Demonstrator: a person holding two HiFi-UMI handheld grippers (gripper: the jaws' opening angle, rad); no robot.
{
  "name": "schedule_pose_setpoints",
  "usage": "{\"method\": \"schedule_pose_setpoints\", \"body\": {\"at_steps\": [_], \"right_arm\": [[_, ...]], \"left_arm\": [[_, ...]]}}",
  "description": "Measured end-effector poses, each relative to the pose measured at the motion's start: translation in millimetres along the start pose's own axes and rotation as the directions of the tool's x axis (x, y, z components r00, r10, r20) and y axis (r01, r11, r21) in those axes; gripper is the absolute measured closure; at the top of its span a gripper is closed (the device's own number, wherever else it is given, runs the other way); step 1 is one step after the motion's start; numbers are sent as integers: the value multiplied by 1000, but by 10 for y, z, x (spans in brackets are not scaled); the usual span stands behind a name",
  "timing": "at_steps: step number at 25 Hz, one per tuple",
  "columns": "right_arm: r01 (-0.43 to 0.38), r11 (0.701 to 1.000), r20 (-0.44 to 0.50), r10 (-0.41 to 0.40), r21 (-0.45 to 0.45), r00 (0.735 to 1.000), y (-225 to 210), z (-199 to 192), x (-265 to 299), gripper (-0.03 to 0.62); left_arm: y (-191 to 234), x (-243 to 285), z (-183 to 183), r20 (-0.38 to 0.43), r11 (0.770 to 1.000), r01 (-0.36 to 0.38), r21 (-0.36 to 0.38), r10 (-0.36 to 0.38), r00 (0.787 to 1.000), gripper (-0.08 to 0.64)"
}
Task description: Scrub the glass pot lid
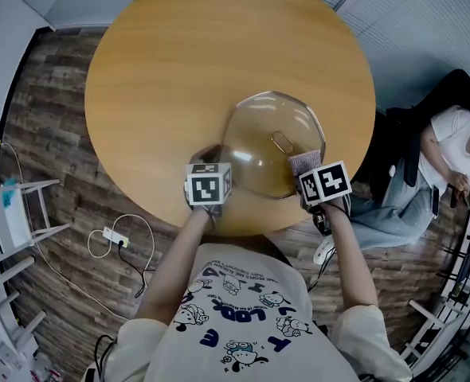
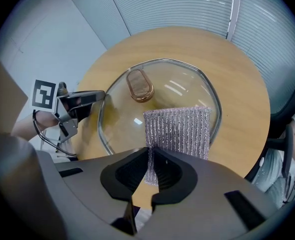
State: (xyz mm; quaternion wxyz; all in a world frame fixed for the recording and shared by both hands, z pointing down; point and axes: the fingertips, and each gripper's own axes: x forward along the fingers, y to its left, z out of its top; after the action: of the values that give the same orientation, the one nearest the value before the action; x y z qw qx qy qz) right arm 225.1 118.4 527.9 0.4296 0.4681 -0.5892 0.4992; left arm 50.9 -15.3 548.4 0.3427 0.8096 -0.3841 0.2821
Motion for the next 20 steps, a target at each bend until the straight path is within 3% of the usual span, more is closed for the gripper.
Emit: {"method": "schedule_pose_setpoints", "body": {"at_steps": [7,16,20], "right_arm": [[-62,998,1,62,10,998,206,3,48,548],[-74,997,-4,74,-29,997,401,28,69,548],[-124,992,0,124,-12,992,529,41,110,548]], "left_arm": [[-3,20,1,-3,1000,1,4,-1,1000,526],[3,-1,9,2,1000,-3,3,3,1000,526],[8,11,1,4,1000,-6,5,6,1000,526]]}}
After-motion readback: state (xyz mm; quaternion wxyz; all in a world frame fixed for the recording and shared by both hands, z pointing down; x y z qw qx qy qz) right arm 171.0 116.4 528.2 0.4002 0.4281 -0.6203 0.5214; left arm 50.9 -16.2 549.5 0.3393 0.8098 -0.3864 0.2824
